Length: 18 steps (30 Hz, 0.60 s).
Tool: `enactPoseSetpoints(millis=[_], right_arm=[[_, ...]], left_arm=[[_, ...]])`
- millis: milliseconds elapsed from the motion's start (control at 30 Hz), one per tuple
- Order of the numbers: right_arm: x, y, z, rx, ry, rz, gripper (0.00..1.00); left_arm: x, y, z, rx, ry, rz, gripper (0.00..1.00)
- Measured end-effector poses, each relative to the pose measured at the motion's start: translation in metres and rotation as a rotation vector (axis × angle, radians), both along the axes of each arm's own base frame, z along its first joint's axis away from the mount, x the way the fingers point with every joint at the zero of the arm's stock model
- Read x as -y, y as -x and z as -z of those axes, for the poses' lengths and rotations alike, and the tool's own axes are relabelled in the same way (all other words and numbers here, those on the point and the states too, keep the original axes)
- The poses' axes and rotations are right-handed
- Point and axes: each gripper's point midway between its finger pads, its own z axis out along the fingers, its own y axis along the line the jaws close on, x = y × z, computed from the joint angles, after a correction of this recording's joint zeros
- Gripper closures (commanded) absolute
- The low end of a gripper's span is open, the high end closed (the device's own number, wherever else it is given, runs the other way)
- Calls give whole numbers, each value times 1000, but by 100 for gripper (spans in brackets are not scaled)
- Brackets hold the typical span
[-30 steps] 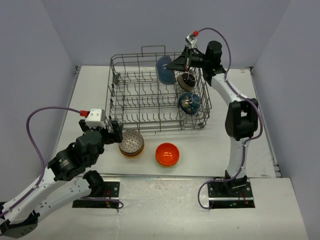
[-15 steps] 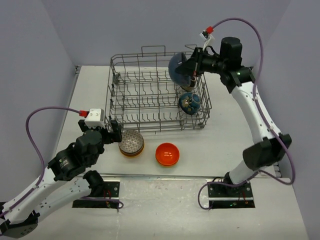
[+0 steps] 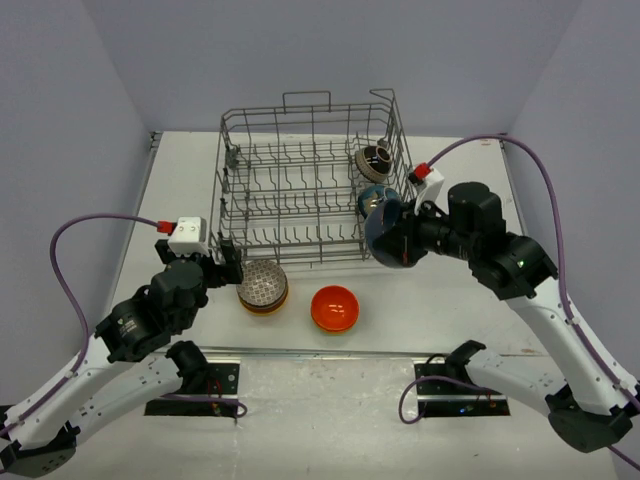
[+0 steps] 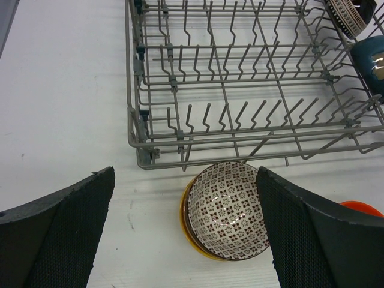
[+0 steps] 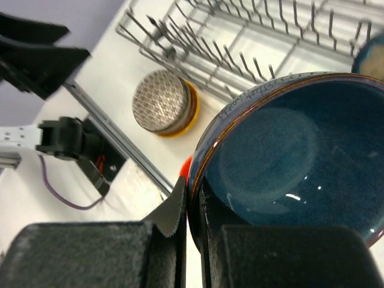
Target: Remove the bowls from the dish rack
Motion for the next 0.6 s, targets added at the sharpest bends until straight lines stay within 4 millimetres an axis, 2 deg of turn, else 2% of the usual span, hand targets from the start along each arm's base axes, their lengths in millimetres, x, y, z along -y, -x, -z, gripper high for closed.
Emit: enactPoseSetpoints(millis=[133, 200, 267, 467, 600], right_arm=[[9, 22, 35, -82, 100, 14, 100], [21, 28, 59, -131, 178, 59, 100], [27, 31, 75, -162, 224, 91, 100], [43, 44, 143, -288, 345, 157, 100], [55, 38, 172, -342, 424, 258, 100]], left_arm=[[-1, 0, 0, 2, 2, -3, 0], [-2, 1, -1, 5, 6, -3, 0], [-3, 2, -3, 12, 15, -4, 0], [-5, 3, -7, 27, 35, -9, 0], [-5, 3, -6, 23, 31, -9, 0]])
